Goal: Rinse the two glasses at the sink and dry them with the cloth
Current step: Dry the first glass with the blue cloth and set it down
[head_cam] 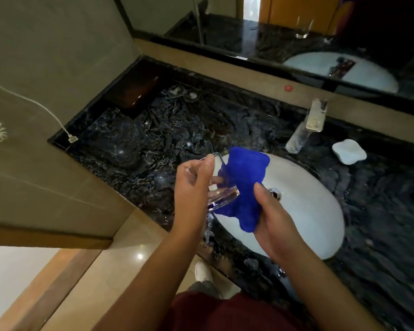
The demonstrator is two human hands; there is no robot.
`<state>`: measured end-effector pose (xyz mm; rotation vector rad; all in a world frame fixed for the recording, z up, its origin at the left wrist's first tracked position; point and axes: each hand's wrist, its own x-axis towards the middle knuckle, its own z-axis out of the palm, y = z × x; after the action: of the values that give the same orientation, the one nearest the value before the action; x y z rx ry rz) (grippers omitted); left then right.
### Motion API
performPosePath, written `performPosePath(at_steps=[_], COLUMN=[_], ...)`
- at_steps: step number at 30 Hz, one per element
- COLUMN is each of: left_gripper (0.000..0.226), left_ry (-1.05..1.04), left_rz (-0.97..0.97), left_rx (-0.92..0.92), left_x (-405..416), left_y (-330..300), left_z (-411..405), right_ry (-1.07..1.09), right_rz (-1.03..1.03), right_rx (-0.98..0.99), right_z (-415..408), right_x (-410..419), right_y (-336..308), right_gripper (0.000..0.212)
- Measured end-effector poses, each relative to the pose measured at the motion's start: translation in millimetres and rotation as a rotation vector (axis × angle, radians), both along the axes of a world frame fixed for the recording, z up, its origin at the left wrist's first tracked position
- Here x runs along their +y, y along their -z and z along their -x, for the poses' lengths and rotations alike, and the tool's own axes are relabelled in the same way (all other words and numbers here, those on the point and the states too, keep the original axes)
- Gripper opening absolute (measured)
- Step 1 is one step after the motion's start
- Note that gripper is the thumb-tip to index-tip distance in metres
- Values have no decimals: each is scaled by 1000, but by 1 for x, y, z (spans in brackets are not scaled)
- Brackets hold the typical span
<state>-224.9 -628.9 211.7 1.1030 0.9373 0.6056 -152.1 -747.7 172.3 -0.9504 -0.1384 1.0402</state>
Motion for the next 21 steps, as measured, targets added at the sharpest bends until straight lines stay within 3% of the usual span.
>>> performPosePath(at_steps=[3, 6, 9, 11, 15, 21], left_gripper=[40, 23, 33, 37, 23, 31], left_ry=[22, 130, 359, 463, 684, 779], left_rz=[-31, -69, -449, -596, -486, -211], left_rx=[38, 52, 151, 122, -1, 108], left_x=[-25, -40, -28, -11, 12, 23], left_y=[1, 0, -1, -2, -19, -7], left_z=[-12, -23, -23, -18, -15, -31], right_ry=[54, 210, 345, 359, 395, 431], right_rz=[32, 68, 132, 189, 268, 560], right_rx=[-117, -137, -124, -202, -320, -587], right_z=[2, 2, -2, -4, -2, -8], right_x=[-13, -22, -34, -40, -41, -27], right_y=[-5, -7, -10, -13, -23, -40], right_gripper=[51, 54, 52, 44, 39, 31])
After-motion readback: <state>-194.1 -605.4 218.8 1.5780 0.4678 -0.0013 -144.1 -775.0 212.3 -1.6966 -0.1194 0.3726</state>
